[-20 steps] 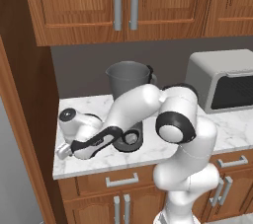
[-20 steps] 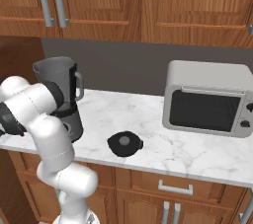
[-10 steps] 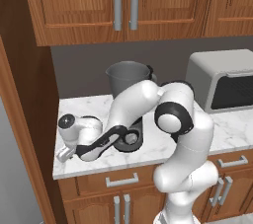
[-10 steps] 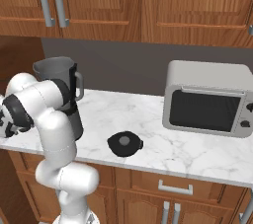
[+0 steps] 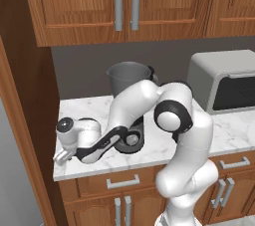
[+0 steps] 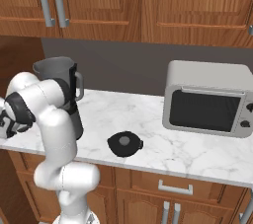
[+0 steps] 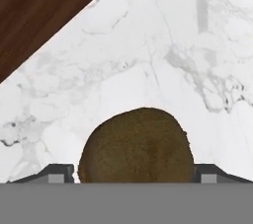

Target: Open the blender lid, put the kiwi in the blender, close the lid, and start the blender.

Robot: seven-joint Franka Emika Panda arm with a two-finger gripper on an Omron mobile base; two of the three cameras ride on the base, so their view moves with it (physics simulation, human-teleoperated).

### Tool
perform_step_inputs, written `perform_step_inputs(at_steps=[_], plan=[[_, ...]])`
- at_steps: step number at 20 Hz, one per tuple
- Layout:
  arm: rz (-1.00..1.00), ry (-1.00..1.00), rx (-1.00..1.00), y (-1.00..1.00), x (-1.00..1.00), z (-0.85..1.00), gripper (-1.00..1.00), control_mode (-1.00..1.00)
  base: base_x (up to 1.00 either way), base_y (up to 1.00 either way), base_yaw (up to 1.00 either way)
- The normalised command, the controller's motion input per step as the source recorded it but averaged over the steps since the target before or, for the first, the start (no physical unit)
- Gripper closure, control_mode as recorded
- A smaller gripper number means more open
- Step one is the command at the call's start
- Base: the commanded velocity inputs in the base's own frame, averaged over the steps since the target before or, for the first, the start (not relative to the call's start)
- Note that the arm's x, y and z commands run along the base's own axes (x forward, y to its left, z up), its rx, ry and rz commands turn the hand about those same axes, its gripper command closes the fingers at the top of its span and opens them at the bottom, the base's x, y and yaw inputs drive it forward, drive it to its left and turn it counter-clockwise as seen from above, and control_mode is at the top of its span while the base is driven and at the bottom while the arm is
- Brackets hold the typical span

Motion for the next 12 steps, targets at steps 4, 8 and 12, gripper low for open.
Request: perform_step_inputs(at_steps=[4,8,12], plan=[[0.00,-0.01,0.01,0.02,0.01,-0.10,1.00,-1.00,0.00,0.00,0.00],[0.00,-0.04,0.08,-0.12,0.00,0.07,1.00,-1.00,0.00,0.00,0.00],[0.00,-0.13,0.12,-0.55,-0.11,0.62,1.00,-1.00,0.00,0.00,0.00]])
